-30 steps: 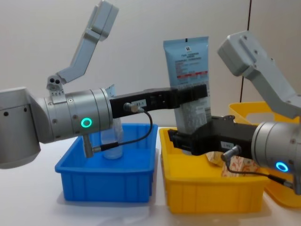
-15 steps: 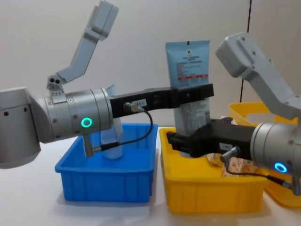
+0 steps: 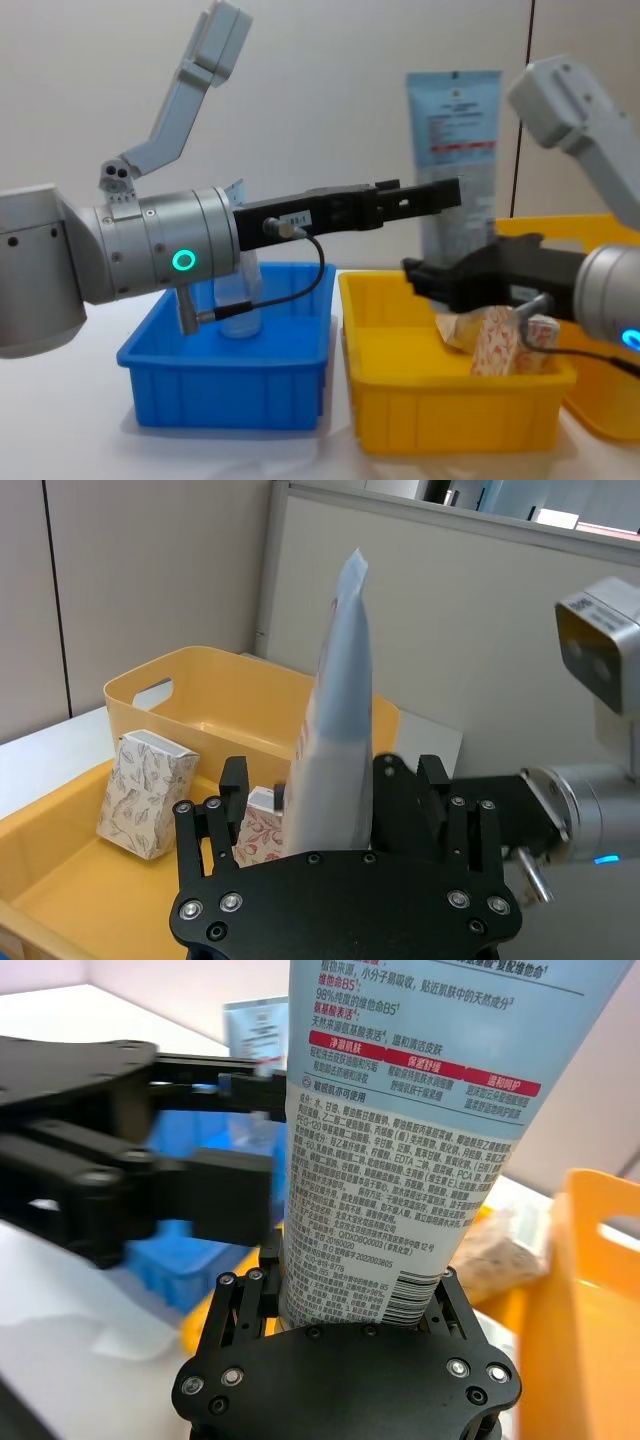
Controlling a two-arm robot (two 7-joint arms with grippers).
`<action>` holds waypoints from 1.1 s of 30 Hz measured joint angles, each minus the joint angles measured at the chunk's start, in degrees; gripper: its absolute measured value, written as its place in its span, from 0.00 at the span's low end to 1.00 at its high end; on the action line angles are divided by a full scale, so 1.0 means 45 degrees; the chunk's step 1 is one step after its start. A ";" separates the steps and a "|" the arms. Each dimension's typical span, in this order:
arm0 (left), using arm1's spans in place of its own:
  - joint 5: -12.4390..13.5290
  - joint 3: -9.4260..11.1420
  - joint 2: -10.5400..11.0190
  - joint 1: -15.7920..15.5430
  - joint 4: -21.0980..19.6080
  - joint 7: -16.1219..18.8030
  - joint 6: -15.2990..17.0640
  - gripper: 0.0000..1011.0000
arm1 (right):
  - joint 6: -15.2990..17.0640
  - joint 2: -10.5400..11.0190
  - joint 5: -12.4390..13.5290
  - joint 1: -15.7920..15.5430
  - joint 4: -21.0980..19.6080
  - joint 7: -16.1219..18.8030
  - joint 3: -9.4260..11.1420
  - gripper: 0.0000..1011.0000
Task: Bimanual collaborative sorting of washing and personal care products
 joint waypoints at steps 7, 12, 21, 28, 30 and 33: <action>0.0000 0.0000 -0.0002 0.0000 0.0000 0.0000 0.0000 0.99 | -0.0223 0.0149 -0.0142 -0.0104 -0.0194 -0.0632 0.0655 0.56; 0.0000 0.0000 -0.0002 0.0000 0.0000 0.0000 -0.0001 0.99 | -0.0388 0.0230 -0.0220 -0.0108 -0.0302 -0.1069 0.1130 0.56; 0.0000 0.0000 0.0000 -0.0001 0.0000 0.0000 -0.0001 0.99 | -0.0186 0.0227 0.0004 0.0034 -0.0491 -0.1827 0.2372 0.55; 0.0000 0.0000 -0.0001 -0.0001 0.0000 0.0000 0.0000 0.99 | 0.0548 0.0108 0.0461 0.0183 -0.0574 -0.1970 0.2954 0.55; 0.0000 0.0000 0.0000 0.0000 0.0001 0.0000 0.0000 0.99 | 0.0963 0.0075 0.0624 0.0249 -0.0598 -0.1975 0.3135 0.55; 0.0000 0.0000 -0.0002 0.0000 0.0000 0.0000 0.0000 0.99 | 0.1456 0.0049 0.0812 0.0341 -0.0625 -0.1961 0.3332 0.55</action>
